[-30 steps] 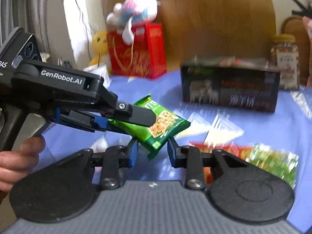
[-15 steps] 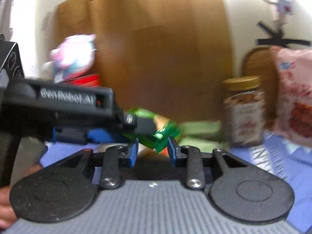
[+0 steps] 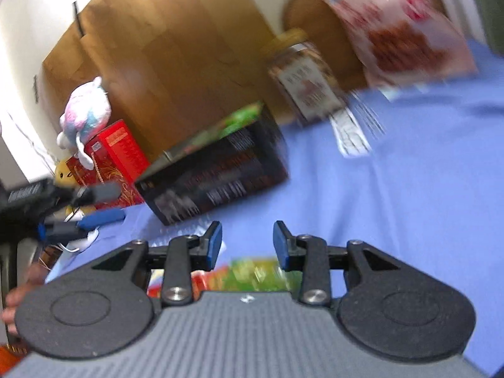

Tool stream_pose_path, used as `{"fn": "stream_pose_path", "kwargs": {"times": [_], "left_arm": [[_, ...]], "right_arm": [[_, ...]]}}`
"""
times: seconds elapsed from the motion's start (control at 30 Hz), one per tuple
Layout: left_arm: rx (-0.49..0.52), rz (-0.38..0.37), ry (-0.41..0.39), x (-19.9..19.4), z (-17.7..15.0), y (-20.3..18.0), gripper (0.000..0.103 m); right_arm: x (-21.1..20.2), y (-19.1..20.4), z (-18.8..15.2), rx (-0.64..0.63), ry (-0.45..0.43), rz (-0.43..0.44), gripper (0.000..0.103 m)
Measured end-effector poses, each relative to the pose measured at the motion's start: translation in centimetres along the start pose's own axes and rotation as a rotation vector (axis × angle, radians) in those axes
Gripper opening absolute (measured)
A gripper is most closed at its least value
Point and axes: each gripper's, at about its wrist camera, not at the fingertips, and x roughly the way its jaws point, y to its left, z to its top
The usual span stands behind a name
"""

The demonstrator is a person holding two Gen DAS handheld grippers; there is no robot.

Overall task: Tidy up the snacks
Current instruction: 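Grasp the red spicy snack packet with the left tool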

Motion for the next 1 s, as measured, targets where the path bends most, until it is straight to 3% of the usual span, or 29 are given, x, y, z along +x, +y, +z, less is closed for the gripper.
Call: {"fn": "stream_pose_path", "kwargs": {"times": [0.23, 0.47, 0.53, 0.6, 0.7, 0.77, 0.87, 1.0], "left_arm": [[-0.081, -0.041, 0.118, -0.1, -4.2, 0.2, 0.057], [-0.102, -0.051, 0.149, 1.2, -6.5, -0.3, 0.068], [-0.094, -0.048, 0.152, 1.6, -6.4, -0.9, 0.063], [-0.116, -0.063, 0.173, 2.4, -6.4, -1.2, 0.037], [-0.118, -0.028, 0.174, 3.4, -6.5, -1.5, 0.012], [-0.116, -0.016, 0.161, 3.3, -6.5, -1.5, 0.012], [-0.134, -0.021, 0.145, 3.0, -6.2, -1.0, 0.011], [-0.167, 0.002, 0.106, 1.3, -5.4, 0.5, 0.011]], "right_arm": [[-2.0, 1.4, -1.2, -0.038, 0.018, 0.047, 0.039], [-2.0, 3.2, -3.1, -0.233, 0.048, 0.0, 0.039], [-1.9, 3.4, -3.3, -0.262, 0.042, -0.01, 0.039], [-1.9, 3.1, -3.3, -0.255, 0.039, -0.006, 0.039], [-1.9, 2.9, -3.4, -0.255, 0.029, -0.019, 0.039], [-1.8, 2.5, -3.5, -0.236, 0.037, -0.043, 0.045], [-2.0, 1.6, -3.4, -0.178, 0.036, -0.01, 0.046], [-2.1, 2.3, -3.3, -0.195, 0.022, 0.003, 0.047]]}}
